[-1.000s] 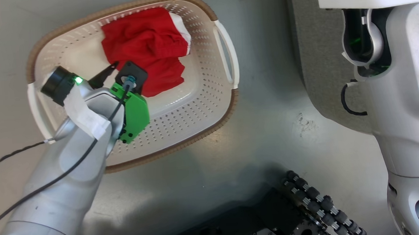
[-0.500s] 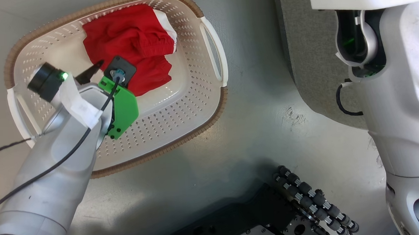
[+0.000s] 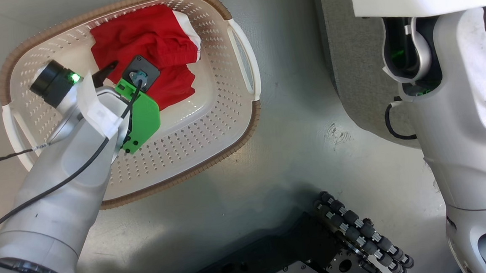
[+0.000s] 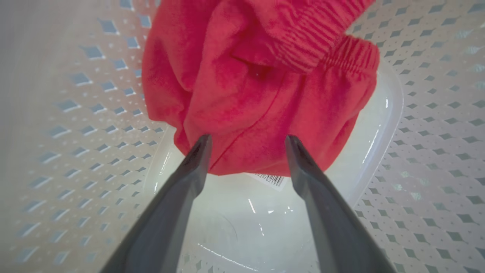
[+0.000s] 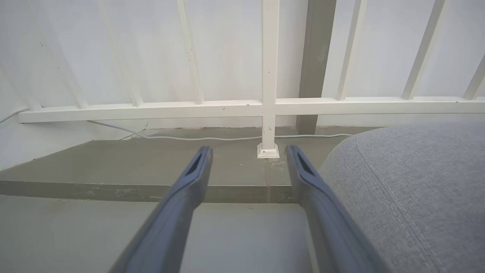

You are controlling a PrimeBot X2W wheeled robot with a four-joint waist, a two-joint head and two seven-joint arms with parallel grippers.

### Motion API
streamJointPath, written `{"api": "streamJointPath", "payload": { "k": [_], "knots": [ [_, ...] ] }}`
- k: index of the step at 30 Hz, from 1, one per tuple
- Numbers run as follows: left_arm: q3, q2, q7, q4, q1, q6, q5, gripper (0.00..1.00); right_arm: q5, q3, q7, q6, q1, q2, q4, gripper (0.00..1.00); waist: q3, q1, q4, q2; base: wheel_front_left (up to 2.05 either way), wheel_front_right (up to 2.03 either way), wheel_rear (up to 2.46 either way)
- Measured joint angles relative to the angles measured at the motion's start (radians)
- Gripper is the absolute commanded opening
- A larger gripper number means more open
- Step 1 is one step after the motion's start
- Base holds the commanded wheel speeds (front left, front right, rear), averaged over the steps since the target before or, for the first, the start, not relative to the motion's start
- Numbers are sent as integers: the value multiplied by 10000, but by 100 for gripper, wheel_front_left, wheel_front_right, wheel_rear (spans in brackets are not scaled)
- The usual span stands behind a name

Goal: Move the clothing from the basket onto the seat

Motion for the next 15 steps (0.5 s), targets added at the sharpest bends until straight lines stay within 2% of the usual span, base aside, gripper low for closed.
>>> {"api": "streamJointPath", "payload": {
  "k": [2,3,4,5,6,8,10,15],
  "knots": [
    [-46,-46,0,113,-84,0,0,100,10,13,0,-10,34,0,-27,100,0,0,-19,0,0,0,0],
    [-81,-71,13,178,-114,0,0,95,38,19,0,-12,34,0,-46,100,1,0,-28,0,0,0,0],
    [-125,-94,13,257,-129,0,0,61,98,31,0,-12,34,0,-77,100,2,0,-37,0,0,0,0],
    [-173,-115,12,336,-133,0,0,45,142,40,0,-29,35,0,-100,100,3,0,-46,0,0,0,0],
    [-215,-121,12,395,-133,0,-2,37,194,52,0,-61,35,2,-115,100,2,0,-54,0,0,0,0],
    [-263,-127,8,479,-134,0,-6,28,270,58,0,-81,35,4,-159,100,-2,0,-73,0,0,0,0],
    [-280,-148,-4,577,-143,0,-21,0,274,56,-2,-82,35,4,-198,100,-10,0,-92,0,0,0,0],
    [-163,-290,-274,644,-195,0,-230,0,274,-38,-2,-84,45,4,-257,100,-19,0,-110,0,0,0,0]
  ]
}}
